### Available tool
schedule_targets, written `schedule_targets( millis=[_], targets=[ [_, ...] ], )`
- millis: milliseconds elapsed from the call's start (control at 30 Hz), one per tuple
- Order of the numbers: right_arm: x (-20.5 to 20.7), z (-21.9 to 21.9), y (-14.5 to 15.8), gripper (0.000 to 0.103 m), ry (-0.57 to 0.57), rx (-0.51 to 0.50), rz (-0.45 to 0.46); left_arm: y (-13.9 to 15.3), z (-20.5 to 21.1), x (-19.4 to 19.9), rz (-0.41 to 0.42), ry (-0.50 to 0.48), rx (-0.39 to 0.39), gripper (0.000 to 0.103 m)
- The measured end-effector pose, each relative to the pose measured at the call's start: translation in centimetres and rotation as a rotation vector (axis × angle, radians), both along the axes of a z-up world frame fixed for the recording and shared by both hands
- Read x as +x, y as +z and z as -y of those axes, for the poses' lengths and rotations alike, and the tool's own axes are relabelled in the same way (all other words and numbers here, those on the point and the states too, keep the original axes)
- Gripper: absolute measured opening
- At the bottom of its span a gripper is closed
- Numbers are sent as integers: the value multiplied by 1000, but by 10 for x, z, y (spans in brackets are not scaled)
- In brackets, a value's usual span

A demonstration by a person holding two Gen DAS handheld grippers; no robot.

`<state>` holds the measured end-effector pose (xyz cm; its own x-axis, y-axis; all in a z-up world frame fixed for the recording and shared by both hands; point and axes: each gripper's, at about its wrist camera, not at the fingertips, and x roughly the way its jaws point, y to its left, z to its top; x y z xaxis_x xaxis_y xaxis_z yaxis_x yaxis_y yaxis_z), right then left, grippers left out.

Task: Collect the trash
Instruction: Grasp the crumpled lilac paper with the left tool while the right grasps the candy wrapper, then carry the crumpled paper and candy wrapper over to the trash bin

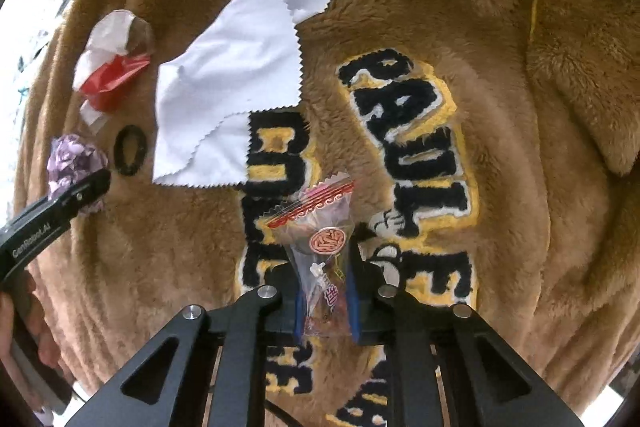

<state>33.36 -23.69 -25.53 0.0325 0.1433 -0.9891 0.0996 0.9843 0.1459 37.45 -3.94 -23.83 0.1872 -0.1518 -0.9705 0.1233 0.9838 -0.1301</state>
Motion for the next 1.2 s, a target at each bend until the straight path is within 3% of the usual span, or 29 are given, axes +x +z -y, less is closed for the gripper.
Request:
schedule_targets(
  millis=[200,633,933,1200],
  targets=[
    [-21,4,11,16,9,24,44,16,10,-18,31,9,-20,41],
    [-34,2,60,16,39,68,100,54,-22,-47,86,12,-23,41],
    [-64,-3,98,16,81,84,171,114,-20,-75,171,31,-38,41],
    [-80,-23,130,16,116,99,204,142,-31,-112,227,88,-41,41]
  ],
)
